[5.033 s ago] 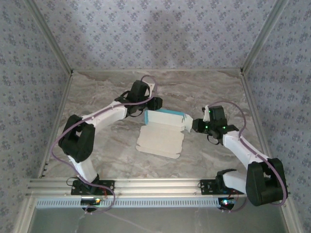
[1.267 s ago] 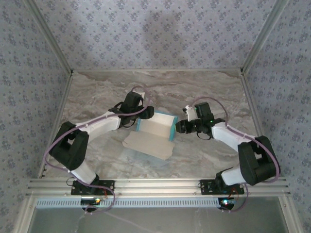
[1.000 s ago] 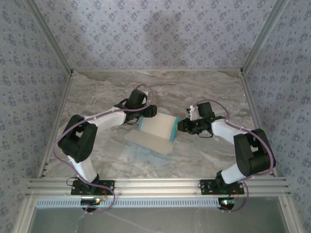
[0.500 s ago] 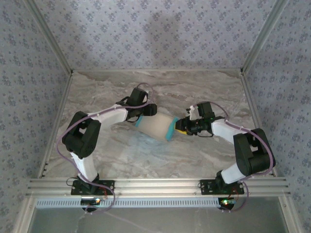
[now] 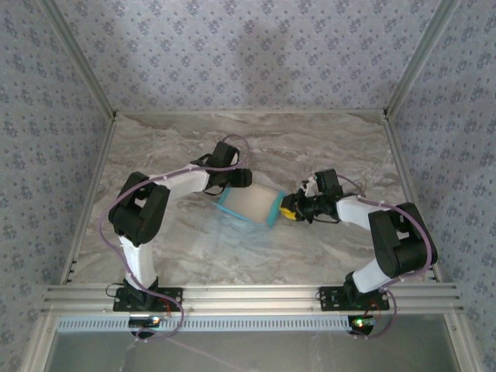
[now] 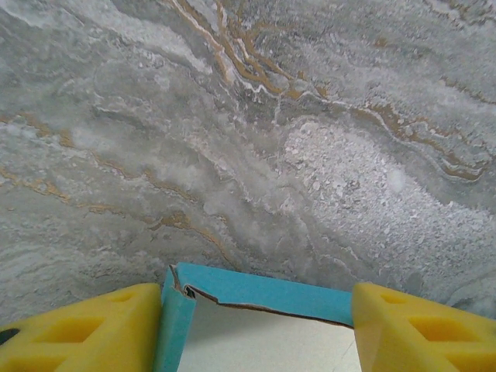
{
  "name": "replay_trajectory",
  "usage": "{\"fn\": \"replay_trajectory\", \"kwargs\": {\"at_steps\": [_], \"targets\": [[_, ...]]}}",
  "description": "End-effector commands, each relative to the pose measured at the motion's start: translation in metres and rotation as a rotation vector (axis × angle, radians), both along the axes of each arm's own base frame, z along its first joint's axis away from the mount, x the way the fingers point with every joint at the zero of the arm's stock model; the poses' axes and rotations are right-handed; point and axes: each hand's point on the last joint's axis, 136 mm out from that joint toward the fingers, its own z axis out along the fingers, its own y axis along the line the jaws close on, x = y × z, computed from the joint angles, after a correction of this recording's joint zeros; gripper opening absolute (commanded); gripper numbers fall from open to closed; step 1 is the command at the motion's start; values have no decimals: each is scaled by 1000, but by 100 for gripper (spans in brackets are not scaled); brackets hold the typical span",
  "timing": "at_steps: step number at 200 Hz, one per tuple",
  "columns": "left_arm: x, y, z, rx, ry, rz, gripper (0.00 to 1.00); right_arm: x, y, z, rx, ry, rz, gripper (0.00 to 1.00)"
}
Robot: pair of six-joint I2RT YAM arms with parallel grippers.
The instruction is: Fold the paper box
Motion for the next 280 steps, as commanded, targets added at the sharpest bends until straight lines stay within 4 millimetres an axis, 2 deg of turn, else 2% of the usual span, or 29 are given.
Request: {"fn": "replay_trajectory", "kwargs": {"at_steps": [1,59,104,150,209,280], "targets": [[-7,-14,-2,-13,43,-57,63,2,1,4,16,10,-40,27],[-4,-18,-8,2,68,-65,63,1,-1,6,19,-29,-42,30],[-4,-18,-15,5,86,-58,62,2,-1,15,31,-82,-37,34],[-6,-16,-19,16,91,-57,62,0,-6,9,42,-66,-63,21],[-6,-15,-22,21,95,-55,62,0,-11,5,47,-61,-93,13],[-7,-14,-25,26,101,-55,62,-4,-14,10,46,-77,-97,12]]}}
